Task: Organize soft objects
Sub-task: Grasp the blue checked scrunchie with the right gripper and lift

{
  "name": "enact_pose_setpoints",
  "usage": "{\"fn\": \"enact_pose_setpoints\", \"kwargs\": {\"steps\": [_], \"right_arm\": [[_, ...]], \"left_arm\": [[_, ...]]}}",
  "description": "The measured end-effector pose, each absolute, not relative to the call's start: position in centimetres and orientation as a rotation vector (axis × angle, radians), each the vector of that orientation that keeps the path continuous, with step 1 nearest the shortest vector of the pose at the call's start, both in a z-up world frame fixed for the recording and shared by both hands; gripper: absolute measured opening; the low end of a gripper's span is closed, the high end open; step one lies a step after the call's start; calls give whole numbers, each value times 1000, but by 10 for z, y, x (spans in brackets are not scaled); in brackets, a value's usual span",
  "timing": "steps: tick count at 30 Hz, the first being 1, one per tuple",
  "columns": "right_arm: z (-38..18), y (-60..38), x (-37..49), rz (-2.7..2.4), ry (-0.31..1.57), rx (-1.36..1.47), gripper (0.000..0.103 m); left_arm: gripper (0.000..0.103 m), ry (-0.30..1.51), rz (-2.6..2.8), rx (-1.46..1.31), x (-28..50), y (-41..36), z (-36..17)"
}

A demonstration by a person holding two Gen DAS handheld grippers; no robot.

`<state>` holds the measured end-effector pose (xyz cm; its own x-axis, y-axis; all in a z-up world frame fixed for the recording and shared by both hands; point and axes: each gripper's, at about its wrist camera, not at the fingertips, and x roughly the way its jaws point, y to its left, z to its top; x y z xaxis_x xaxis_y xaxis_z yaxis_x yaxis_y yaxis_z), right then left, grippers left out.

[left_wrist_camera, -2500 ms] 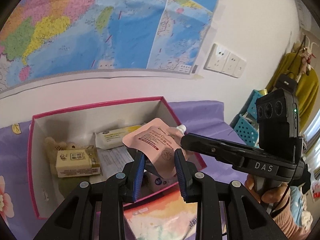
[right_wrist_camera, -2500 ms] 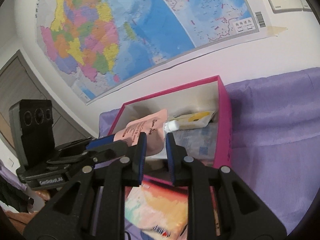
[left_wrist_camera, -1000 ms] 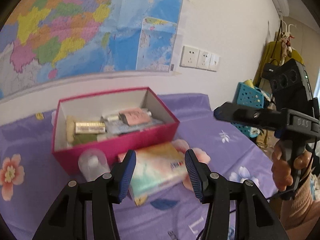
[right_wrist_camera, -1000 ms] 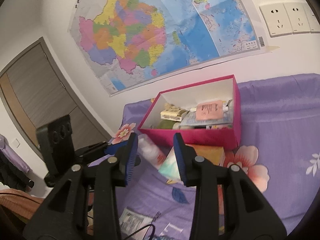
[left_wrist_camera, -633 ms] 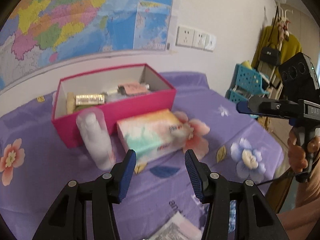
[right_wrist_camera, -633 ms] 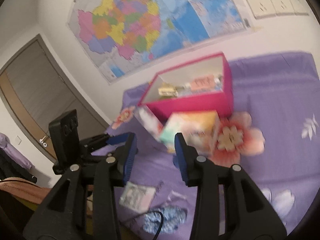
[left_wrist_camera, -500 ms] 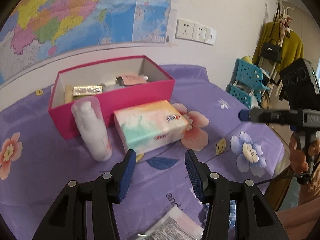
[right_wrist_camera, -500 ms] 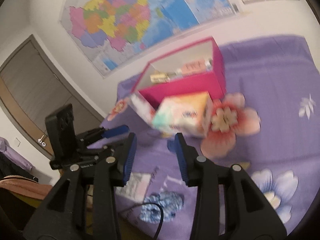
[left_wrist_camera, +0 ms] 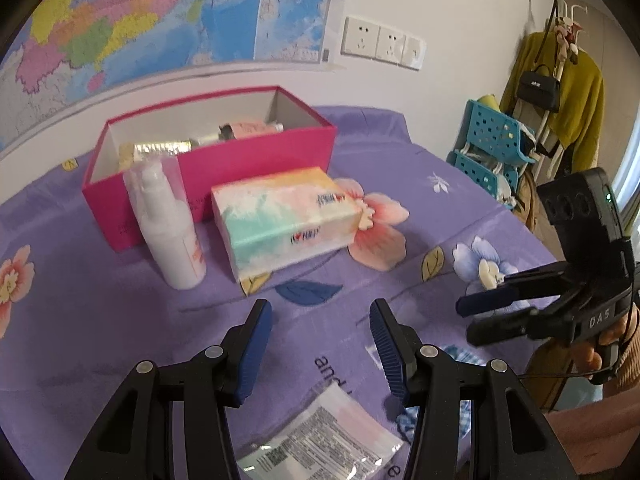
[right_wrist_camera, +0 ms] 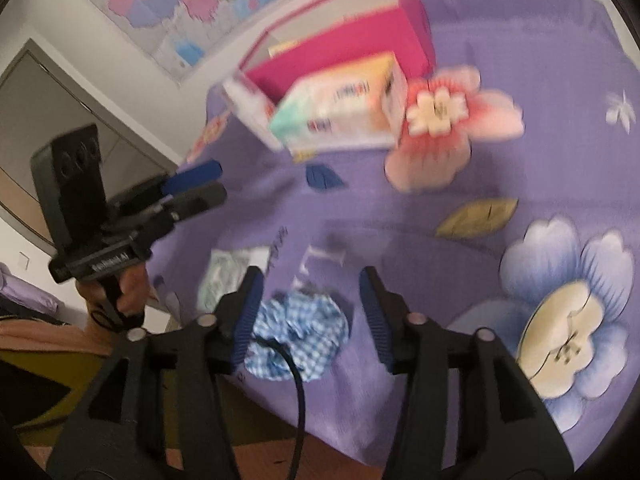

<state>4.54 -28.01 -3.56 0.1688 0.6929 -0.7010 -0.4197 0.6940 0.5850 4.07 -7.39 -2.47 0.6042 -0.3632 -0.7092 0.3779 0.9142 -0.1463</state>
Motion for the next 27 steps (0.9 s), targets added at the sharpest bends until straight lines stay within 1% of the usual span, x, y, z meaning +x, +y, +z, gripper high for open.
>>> {"fn": "enact_pose_setpoints", "kwargs": {"steps": [4,9,10,11,12,13,16,20,27], "right_arm": [[-48,-274,37,798,1209,237,54],[-52,-257,27,819,1202,114,54],[-51,-254,24,828,1187,88,51],[-51,-251,23,839,1181,76,30],[-53,-252,23,848,1187,84,17],[-55,-252,25,843,1189,88,11],[-52,-260,32,830,1161,143,11],[-34,-263,42,827,1078,182,9],[-1,-257,60,860,951,228,9]], "left_arm": [[52,864,-445,2,39,-71,-38],[52,906,-468,-10,35,-70,-50],[52,911,-474,-14,35,-71,-51],[52,915,-485,-19,35,-71,-52],[52,920,-500,-25,35,-71,-53],[52,925,-514,-35,35,-71,-54],[52,950,-588,-69,38,-73,-57],[52,985,-669,-115,42,-78,-62],[52,983,-713,-146,60,-85,-58]]}}
